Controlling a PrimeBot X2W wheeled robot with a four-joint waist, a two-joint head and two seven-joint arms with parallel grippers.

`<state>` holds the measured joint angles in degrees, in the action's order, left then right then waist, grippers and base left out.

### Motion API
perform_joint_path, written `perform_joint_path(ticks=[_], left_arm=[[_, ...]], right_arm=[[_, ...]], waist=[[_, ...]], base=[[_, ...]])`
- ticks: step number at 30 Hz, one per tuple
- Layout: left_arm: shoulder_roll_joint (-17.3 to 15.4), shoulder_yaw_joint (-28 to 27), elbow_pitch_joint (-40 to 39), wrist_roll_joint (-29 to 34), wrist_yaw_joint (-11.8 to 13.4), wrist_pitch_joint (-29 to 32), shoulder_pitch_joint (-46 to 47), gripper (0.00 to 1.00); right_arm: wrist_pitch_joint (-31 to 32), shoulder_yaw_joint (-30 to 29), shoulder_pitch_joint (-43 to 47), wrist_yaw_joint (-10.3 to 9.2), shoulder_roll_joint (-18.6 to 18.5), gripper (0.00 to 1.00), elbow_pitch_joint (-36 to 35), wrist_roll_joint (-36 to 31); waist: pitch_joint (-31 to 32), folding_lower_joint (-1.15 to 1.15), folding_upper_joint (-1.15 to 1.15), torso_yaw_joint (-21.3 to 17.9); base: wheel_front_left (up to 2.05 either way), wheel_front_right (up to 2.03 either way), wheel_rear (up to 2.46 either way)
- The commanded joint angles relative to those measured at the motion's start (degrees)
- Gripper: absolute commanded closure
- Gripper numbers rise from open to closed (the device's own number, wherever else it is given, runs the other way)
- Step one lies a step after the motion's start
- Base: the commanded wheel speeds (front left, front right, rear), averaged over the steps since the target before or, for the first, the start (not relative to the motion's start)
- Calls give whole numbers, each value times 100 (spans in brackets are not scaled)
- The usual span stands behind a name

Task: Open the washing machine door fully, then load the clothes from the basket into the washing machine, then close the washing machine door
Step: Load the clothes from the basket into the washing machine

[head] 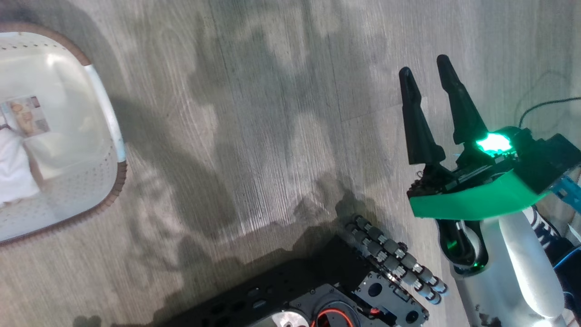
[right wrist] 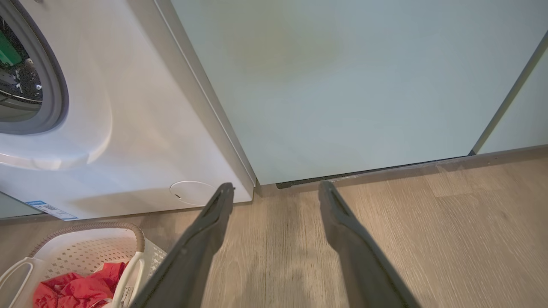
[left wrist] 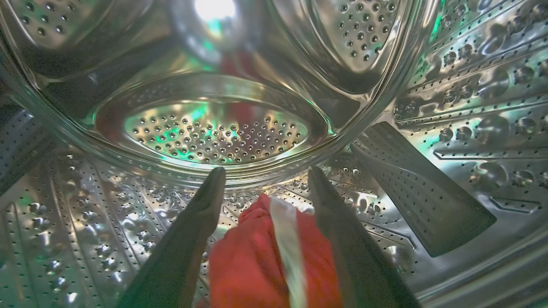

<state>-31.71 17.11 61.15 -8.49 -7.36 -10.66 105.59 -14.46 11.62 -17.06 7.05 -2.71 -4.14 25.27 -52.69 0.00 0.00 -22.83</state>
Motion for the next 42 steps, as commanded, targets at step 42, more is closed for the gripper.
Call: perform_joint_path(ticks=[42], left_arm=[[1233,-309,-4289,-1117,872,-433,-7503,0]], right_arm=[[-53,-1008,1019,44,-17,0,225,-1225]], waist=[[3725,0,0,2040]], base=[[0,0,0]])
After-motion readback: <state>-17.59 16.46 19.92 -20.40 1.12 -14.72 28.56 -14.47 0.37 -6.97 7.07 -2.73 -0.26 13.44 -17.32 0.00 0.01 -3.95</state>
